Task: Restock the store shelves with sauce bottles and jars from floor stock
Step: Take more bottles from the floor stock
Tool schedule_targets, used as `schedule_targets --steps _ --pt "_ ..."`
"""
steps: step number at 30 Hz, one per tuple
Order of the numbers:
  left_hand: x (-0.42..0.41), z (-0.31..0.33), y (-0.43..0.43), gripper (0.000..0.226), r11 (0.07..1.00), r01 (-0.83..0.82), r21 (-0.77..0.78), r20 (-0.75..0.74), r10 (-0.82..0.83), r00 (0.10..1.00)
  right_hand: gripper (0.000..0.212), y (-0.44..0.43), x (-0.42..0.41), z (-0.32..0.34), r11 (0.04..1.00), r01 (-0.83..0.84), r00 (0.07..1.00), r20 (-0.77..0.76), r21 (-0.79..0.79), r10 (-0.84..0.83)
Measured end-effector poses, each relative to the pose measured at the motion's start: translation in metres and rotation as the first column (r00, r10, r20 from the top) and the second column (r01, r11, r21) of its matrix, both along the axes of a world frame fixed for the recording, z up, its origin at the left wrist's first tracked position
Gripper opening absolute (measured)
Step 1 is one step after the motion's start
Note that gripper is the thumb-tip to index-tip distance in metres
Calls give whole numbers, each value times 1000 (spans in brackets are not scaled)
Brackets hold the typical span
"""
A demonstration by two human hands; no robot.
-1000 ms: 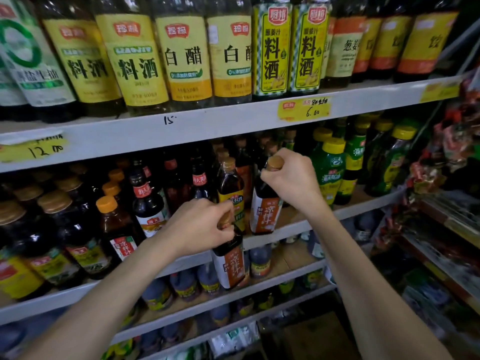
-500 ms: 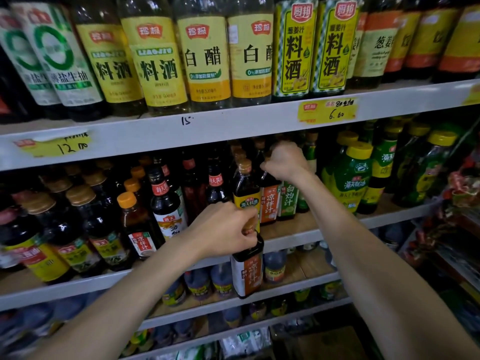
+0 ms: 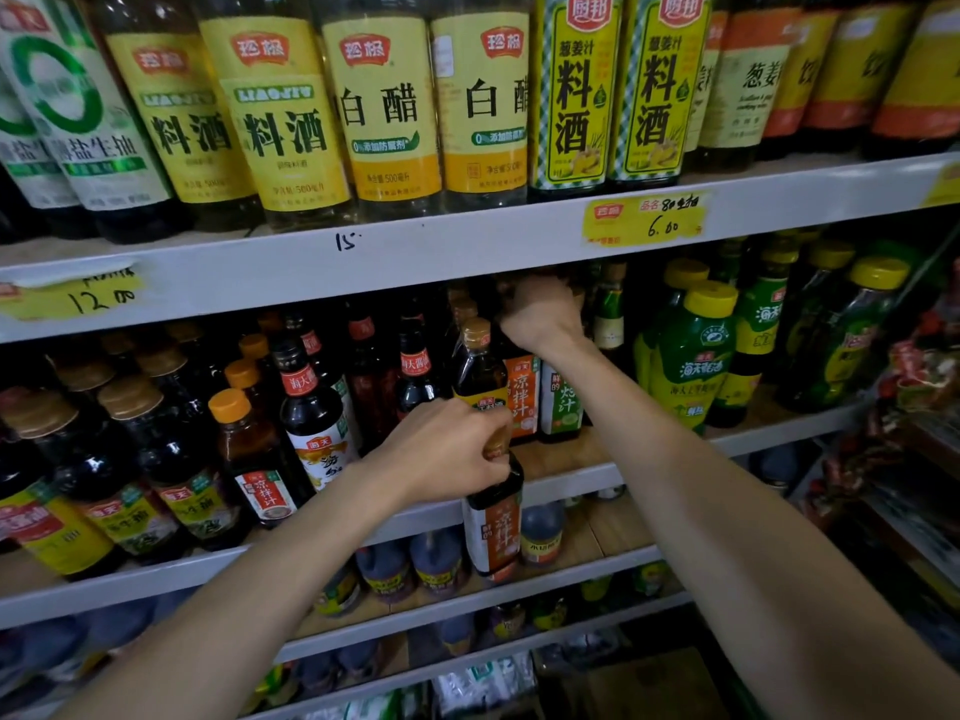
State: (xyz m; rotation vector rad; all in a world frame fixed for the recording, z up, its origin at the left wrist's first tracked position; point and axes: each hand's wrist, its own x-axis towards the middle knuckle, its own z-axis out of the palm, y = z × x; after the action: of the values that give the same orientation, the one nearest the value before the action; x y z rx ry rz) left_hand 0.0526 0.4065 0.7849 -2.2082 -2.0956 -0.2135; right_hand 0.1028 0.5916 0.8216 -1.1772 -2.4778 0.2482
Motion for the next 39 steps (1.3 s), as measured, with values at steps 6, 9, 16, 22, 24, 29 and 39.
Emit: schedule_targets --steps 6,9,16,22,24,29,39 --pt "-4 -3 10 12 1000 -5 7 21 5 1000 36 -30 43 -40 999 9 935 -353 -38 -22" --pt "-3 -1 16 12 1000 -7 26 32 7 999 33 -74 86 -101 990 0 864 -498 -140 -71" --pt "13 16 36 12 987 0 161 109 -18 994 80 -134 106 -164 891 -268 737 -674 -366 -56" --pt "27 35 58 21 963 -70 260 152 30 988 91 -114 81 -140 981 76 708 -683 -179 -179" --pt "29 40 64 30 942 -69 328 122 30 992 86 -102 76 -133 983 100 669 -721 -152 -179" --pt "29 44 77 41 897 -133 421 54 122 991 85 -79 55 -125 979 91 633 -748 -182 -198" --pt "22 35 104 34 912 -150 383 -119 210 970 94 -55 45 -135 967 18 691 -696 -253 -195"
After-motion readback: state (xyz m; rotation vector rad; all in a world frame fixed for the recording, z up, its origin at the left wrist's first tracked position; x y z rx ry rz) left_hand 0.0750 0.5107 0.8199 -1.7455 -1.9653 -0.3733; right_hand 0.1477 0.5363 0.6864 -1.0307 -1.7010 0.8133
